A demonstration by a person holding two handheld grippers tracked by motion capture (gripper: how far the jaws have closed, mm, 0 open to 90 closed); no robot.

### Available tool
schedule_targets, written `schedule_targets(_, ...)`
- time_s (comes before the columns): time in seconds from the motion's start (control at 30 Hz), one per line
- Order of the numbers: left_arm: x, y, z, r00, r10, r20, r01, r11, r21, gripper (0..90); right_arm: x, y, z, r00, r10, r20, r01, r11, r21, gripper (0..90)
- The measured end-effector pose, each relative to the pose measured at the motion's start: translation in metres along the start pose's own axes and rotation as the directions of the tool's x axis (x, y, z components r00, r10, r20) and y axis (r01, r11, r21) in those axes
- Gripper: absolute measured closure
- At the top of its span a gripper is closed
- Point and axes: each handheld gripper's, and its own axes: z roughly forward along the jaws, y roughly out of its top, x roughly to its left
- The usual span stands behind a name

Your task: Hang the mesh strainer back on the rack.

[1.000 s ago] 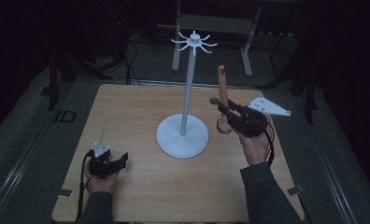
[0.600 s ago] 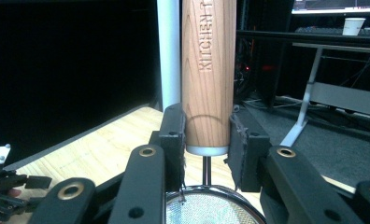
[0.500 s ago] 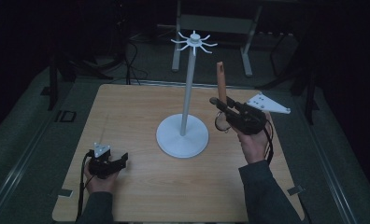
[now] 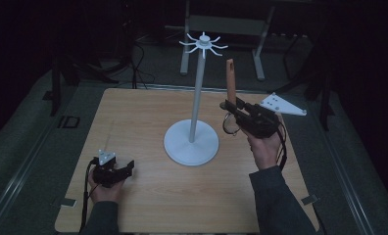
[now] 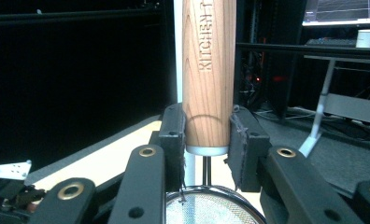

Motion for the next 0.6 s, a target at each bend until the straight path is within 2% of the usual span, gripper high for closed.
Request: schedule_targets(0.6,-0.0001,0.0000,-0.0001,1.0000,0.003,0.001,-0.003,1.0000,0.000,24.8,0.0054,0.0099,0.0038,0.9984,0.028,-0.049,-0.030,0.999,-0.045,69.4)
